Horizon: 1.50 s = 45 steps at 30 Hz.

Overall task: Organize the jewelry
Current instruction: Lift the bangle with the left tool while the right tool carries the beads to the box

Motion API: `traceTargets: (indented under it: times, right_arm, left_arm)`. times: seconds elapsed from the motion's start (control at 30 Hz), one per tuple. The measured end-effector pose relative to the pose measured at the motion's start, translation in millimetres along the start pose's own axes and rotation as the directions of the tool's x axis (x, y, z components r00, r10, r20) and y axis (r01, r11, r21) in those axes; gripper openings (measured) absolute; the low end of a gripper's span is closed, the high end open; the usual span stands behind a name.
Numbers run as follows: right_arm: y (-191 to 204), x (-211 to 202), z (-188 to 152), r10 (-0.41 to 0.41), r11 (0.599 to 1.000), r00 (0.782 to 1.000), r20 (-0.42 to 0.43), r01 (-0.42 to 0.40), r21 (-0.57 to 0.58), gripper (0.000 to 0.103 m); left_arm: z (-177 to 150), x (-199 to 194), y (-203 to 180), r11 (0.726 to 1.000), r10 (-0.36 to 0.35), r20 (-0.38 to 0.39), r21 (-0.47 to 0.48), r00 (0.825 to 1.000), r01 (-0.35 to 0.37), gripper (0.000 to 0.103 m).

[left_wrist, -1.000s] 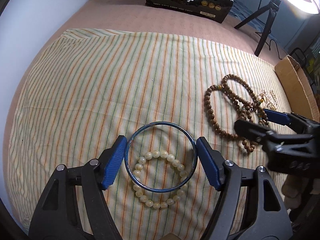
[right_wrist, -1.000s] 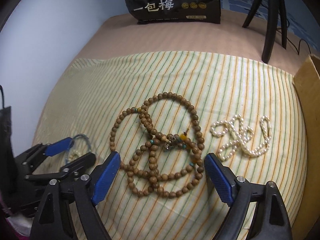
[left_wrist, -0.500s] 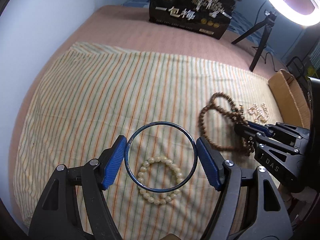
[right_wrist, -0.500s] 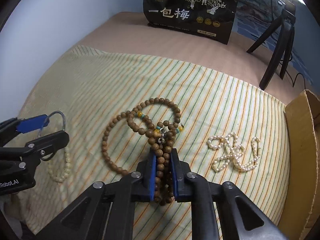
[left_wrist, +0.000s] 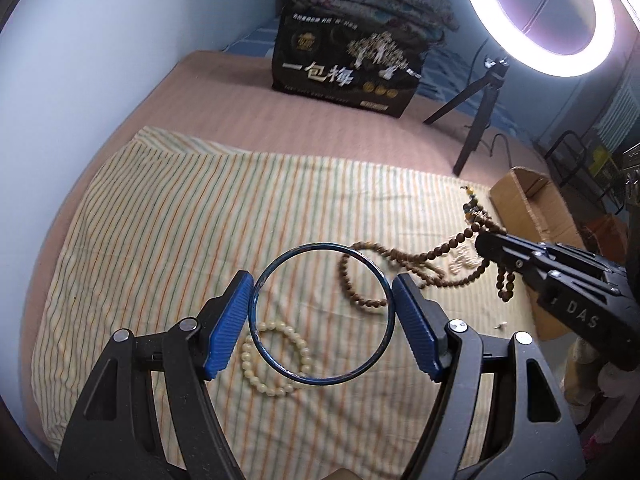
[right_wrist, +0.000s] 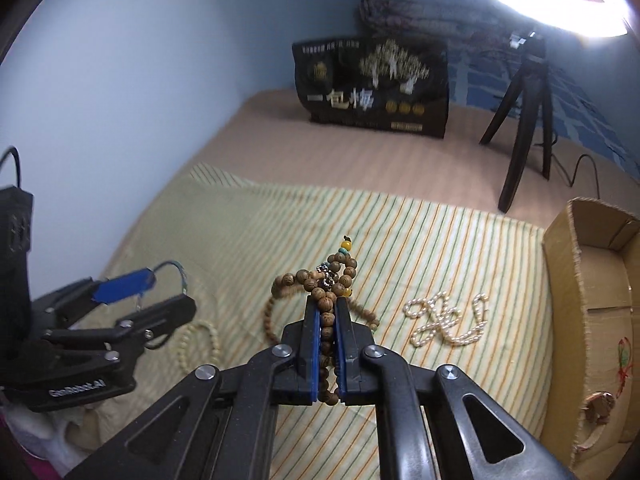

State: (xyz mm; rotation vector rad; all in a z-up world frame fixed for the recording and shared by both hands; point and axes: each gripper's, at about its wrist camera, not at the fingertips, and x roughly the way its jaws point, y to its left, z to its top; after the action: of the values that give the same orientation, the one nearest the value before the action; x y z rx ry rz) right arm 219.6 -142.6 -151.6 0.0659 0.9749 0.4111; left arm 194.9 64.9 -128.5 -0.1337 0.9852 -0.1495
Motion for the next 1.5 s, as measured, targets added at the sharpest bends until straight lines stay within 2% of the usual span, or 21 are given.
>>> traceTargets:
  times: [0.37,0.67,0.87,1.1,1.27,1.5]
  right_arm:
    - [-22,-69,8,0.013,0.999,0.991,0.134,-0.019,0.044,0.004]
    - [-51,-130,5,-0.008,0.996,0.97,0.243,-0.014,0.087,0.004]
    - [-71,-175,6,-0.026,0.992,0.944,0.33,-0.017,0.126,0.004]
    - [-105,-224,2,-0.08,0.981,0.902,0.425,-0.004,0.193,0.004]
    - [-130,-242,-3,-0.121,0.969,0.886,0.448,0.008,0.245,0.004]
    - [-149,-242,0,-0.162,0.959,0.882,0.443,0.035,0.28,0.004]
  left_arm:
    - [5,-24,-42,0.997,-0.071,0.049,0.038,0.996,0.069,0.073]
    - [10,-35,-94,0.987,-0.136,0.071,0.097,0.988,0.129,0.073]
    - [12,-38,-125,0.978,-0.181,0.078,0.12,0.98,0.171,0.073]
    - [15,-43,-159,0.966,-0.229,0.086,0.144,0.97,0.216,0.073]
    - [15,-42,-181,0.957,-0.251,0.083,0.169,0.964,0.235,0.073]
    - [14,-27,-215,0.945,-0.268,0.059,0.211,0.962,0.25,0.073]
